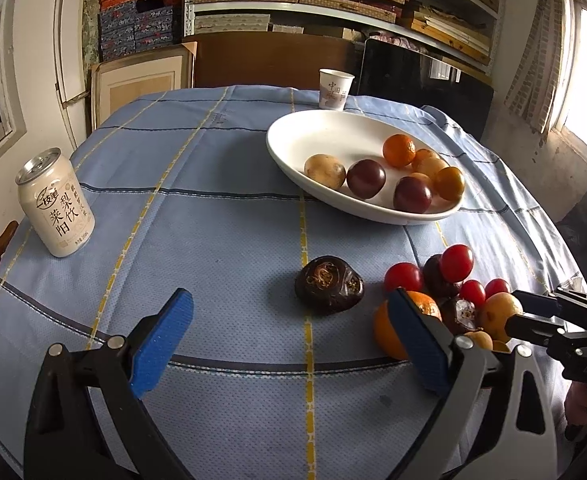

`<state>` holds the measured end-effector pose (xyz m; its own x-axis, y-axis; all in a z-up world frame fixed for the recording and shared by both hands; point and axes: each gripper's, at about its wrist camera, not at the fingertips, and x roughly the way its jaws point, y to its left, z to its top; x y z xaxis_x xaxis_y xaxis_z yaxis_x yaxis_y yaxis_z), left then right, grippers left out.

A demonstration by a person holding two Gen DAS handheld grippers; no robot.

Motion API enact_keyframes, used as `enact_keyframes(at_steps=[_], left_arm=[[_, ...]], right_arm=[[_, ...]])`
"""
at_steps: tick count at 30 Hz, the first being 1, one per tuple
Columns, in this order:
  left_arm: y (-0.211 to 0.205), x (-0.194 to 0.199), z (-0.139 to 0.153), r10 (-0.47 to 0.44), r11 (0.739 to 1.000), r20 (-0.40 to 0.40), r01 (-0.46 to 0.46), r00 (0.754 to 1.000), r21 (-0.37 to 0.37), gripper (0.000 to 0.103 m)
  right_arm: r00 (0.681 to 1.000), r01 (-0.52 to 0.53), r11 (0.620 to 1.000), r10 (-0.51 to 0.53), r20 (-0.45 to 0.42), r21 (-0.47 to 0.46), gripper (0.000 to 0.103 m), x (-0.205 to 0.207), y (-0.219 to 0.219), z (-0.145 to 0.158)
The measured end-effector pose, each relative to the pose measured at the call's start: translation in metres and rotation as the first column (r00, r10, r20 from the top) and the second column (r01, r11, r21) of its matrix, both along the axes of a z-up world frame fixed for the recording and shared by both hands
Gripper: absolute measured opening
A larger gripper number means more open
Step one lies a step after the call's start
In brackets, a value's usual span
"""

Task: Organize fruits
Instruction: 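Move the left tool to a tangerine while the right tool reaches the pale speckled fruit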

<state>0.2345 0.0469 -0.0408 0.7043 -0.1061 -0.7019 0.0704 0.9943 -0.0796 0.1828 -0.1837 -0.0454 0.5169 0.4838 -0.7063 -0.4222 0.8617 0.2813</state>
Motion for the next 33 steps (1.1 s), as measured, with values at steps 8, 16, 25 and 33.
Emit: enact_keyframes(at_steps=[8, 16, 25, 33], left_arm=[[-0.002, 0.0, 0.0, -0.001, 1.0, 0.0, 0.001, 1.0, 0.004, 0.096], [-0.004, -0.001, 0.0, -0.012, 1.0, 0.004, 0.012, 1.0, 0.007, 0.096], [-0.005, -0.001, 0.0, -0.021, 1.0, 0.003, 0.021, 1.0, 0.003, 0.096], [-0.032, -0.013, 0.006, -0.242, 0.969, 0.024, 0.243, 0.97, -0.054, 0.078]], right_arm=[[1.0, -0.008, 1.0, 0.008, -0.019, -0.004, 0.041, 0.001, 0.003, -0.004], [1.0, 0.003, 1.0, -0.003, -0.012, -0.005, 0.041, 0.002, 0.007, -0.006], [1.0, 0.002, 1.0, -0.002, -0.01, -0.001, 0.04, 0.004, 0.005, -0.006], [0.995, 0.098, 0.989, -0.098, 0.003, 0.111, 0.04, 0.009, -0.023, 0.006]])
